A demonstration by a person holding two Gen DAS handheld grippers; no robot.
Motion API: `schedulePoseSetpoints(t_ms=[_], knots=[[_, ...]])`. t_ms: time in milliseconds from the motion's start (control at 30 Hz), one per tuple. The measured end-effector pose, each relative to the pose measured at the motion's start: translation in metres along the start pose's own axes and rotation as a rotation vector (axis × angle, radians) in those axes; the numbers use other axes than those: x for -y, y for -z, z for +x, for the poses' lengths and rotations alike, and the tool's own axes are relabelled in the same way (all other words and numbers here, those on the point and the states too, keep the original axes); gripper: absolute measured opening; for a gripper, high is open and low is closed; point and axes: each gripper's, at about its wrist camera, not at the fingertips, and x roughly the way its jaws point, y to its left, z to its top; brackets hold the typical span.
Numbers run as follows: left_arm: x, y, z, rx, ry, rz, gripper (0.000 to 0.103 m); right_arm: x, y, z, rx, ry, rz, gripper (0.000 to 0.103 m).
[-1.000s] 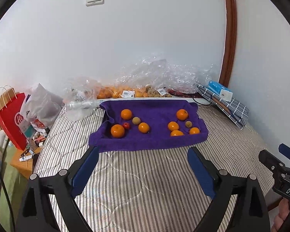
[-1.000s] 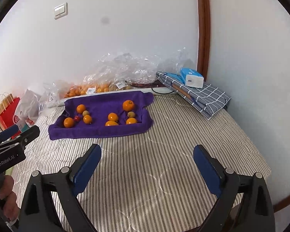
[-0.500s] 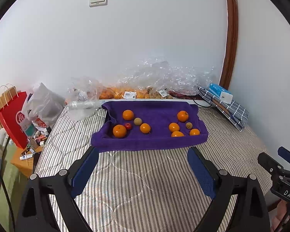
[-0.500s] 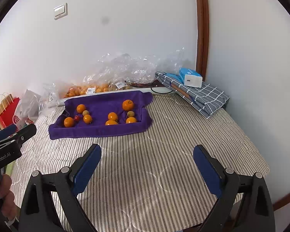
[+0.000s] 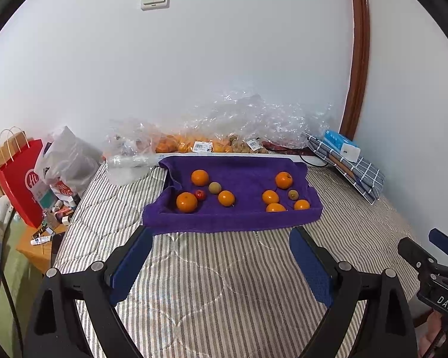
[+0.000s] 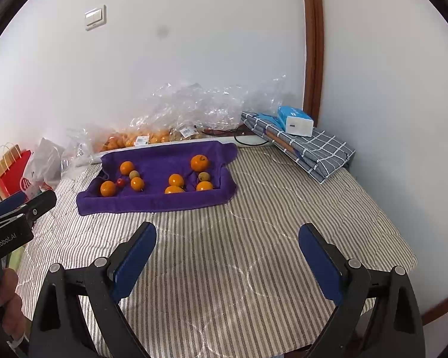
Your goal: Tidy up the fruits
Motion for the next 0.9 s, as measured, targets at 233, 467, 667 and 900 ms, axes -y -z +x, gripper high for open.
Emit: schedulePoseSetpoints(t_ms=[233,467,667,900], knots=[[-0.0010,0.0000,0.0001,0.000,0.001,-0.001,0.093,0.0012,-0.0004,-0.0012,0.001,0.002,0.003,0.095],[-0.0014,-0.0001,-0.0010,0.002,-0.001,-0.004,0.093,0.0017,-0.0009,-0.0010,0.002,-0.002,0.004,0.095],[-0.0016,-0.0003,-0.0017,0.002,0.000,-0.005,0.093,0.0010,-0.0013,-0.0018,0.003,-0.002,0.004,0.095],[0.0004,-0.0007,-0.0043,0.007,-0.009,-0.007,0.093,0.0007,-0.0030,-0.0031,0.007,-0.004,0.005,0.095]])
